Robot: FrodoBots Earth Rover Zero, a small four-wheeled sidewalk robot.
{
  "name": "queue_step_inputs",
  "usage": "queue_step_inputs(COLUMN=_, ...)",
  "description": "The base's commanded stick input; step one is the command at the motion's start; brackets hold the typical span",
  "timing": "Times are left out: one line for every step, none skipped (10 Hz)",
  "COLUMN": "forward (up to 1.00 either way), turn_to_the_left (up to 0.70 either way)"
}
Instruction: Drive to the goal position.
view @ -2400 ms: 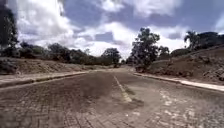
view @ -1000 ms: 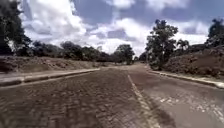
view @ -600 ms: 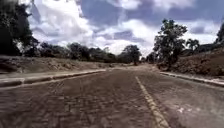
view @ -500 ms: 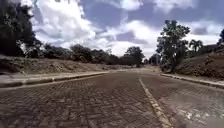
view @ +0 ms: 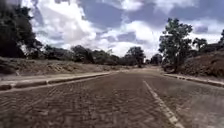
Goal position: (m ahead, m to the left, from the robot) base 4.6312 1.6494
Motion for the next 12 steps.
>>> queue_step_inputs(forward=1.0, turn_to_the_left=-0.03)
queue_step_inputs(forward=1.0, turn_to_the_left=-0.27)
queue_step_inputs(forward=1.0, turn_to_the_left=-0.27)
queue_step_inputs(forward=1.0, turn_to_the_left=-0.11)
queue_step_inputs(forward=1.0, turn_to_the_left=-0.14)
queue_step_inputs(forward=1.0, turn_to_the_left=-0.13)
queue_step_inputs(forward=1.0, turn_to_the_left=-0.06)
queue_step_inputs(forward=1.0, turn_to_the_left=-0.19)
queue_step_inputs(forward=1.0, turn_to_the_left=-0.15)
queue_step_inputs(forward=1.0, turn_to_the_left=-0.14)
queue_step_inputs(forward=1.0, turn_to_the_left=-0.13)
queue_step_inputs(forward=1.0, turn_to_the_left=0.0)
